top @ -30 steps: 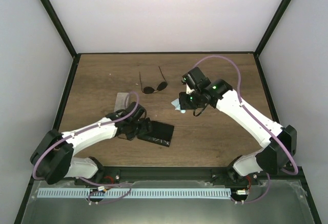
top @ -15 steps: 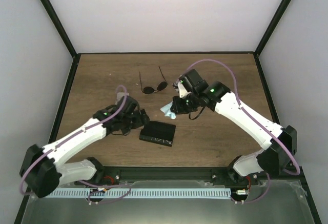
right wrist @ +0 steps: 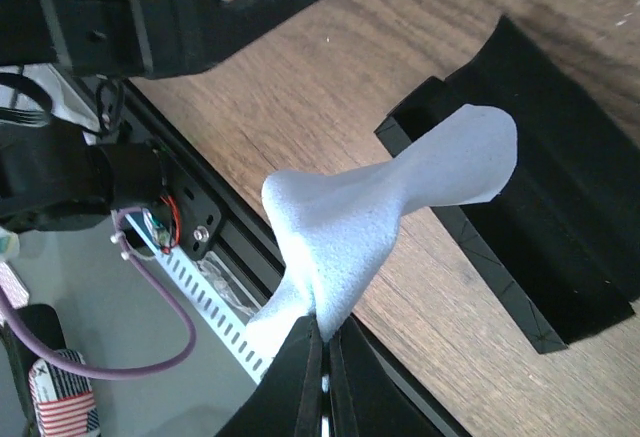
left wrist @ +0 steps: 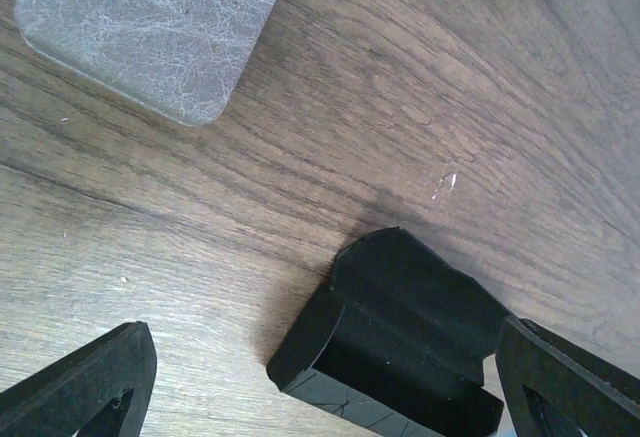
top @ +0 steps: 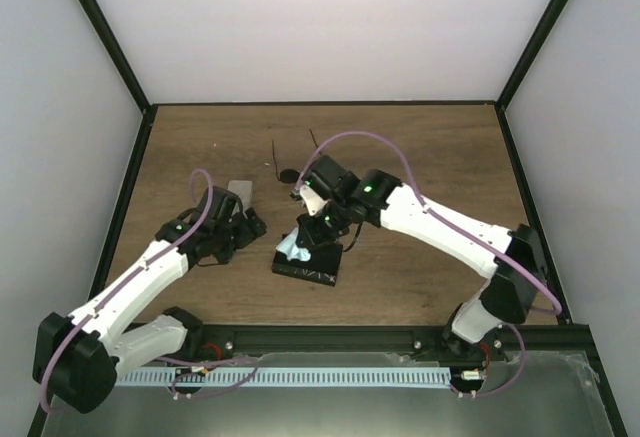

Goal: Organize the sunglasses
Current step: Place the glasses cleaning cloth in the sunglasses case.

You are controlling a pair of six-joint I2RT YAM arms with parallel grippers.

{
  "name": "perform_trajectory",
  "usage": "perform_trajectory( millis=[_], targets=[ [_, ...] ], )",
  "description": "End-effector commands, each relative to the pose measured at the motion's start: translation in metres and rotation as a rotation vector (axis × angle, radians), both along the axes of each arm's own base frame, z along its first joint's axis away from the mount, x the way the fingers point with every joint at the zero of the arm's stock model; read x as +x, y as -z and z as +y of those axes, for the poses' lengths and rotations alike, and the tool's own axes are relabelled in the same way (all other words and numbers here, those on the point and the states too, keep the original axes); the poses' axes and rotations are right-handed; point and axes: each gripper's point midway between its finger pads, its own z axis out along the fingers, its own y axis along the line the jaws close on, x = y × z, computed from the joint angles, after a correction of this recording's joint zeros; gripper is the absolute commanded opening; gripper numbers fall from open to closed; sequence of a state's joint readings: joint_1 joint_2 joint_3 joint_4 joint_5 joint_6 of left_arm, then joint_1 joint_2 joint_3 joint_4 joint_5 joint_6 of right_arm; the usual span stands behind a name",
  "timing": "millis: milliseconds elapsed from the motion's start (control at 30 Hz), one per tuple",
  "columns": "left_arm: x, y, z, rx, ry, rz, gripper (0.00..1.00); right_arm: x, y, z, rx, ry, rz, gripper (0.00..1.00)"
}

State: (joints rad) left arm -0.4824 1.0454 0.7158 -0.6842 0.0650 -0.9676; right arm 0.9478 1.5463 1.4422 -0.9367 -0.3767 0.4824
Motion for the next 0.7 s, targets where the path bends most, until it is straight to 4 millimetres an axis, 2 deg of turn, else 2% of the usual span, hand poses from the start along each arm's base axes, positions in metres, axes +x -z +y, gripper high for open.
perform_trajectory(
  millis=[0,267,433,533,667],
  targets=[
    [-0.009,-0.001,0.007,-0.006,-0.017,0.004,0.96,-0.003,0.003,0.023,0.021,-0.082,0.000,0.01],
    [-0.019,-0.001,0.019,0.007,-0.041,0.005,0.96,0.008,0.014,0.045,0.016,-0.137,-0.010,0.01],
    [-0.021,0.006,0.021,0.011,-0.044,0.016,0.96,0.006,0.023,0.052,0.020,-0.187,-0.001,0.01],
    [-0.022,0.013,0.020,0.009,-0.037,0.026,0.96,0.003,0.042,0.048,0.013,-0.205,0.022,0.01],
    [-0.019,0.018,0.016,0.002,-0.027,0.035,0.96,-0.002,0.076,0.023,-0.044,-0.194,0.069,0.01]
  ],
)
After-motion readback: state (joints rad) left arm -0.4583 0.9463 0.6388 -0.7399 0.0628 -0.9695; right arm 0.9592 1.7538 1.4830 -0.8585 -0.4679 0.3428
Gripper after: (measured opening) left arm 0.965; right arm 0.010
